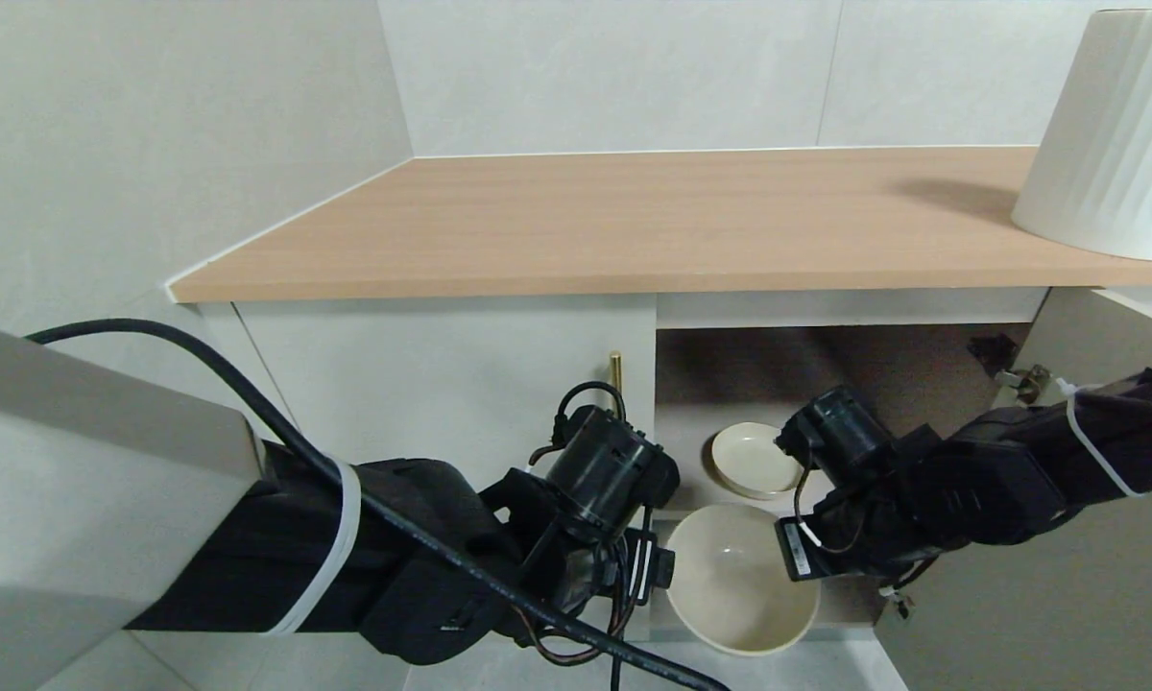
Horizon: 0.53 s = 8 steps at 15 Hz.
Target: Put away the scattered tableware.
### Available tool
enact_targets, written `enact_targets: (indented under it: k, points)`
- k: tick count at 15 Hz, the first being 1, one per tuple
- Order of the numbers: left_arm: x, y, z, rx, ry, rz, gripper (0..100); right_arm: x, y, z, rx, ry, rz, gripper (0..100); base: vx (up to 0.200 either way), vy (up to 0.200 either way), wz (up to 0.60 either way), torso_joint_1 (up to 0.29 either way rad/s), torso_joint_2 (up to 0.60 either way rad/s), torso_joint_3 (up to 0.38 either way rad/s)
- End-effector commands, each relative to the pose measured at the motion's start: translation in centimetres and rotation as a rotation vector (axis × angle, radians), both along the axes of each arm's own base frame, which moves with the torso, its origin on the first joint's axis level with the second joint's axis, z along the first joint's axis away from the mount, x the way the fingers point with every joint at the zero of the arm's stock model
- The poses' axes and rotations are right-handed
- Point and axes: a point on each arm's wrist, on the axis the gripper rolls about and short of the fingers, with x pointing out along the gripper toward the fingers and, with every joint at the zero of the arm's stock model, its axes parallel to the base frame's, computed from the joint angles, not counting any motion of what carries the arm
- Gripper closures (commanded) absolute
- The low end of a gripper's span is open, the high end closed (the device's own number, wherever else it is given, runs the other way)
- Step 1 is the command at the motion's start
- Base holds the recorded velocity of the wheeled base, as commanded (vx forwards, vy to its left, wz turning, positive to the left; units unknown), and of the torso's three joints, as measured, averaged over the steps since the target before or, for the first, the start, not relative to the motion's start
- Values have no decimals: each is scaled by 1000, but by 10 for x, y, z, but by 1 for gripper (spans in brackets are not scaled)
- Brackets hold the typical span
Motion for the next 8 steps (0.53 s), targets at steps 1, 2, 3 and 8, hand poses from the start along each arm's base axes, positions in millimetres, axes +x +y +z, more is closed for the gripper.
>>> enact_targets:
  k: [1, 2, 3, 8]
  points:
    - [0, 0, 1, -6, -2, 3, 0, 22, -17, 2, 5, -28, -90, 100, 0, 0, 0, 0, 0, 0]
    - [0, 0, 2, -7, -3, 3, 0, 31, -24, 4, 27, -45, -145, 100, 0, 0, 0, 0, 0, 0]
    - [0, 0, 2, -7, -3, 3, 0, 43, -27, 3, 65, -67, -211, 100, 0, 0, 0, 0, 0, 0]
    - [1, 0, 2, -7, -3, 5, 0, 89, -32, -12, 191, -161, -402, 100, 0, 0, 0, 0, 0, 0]
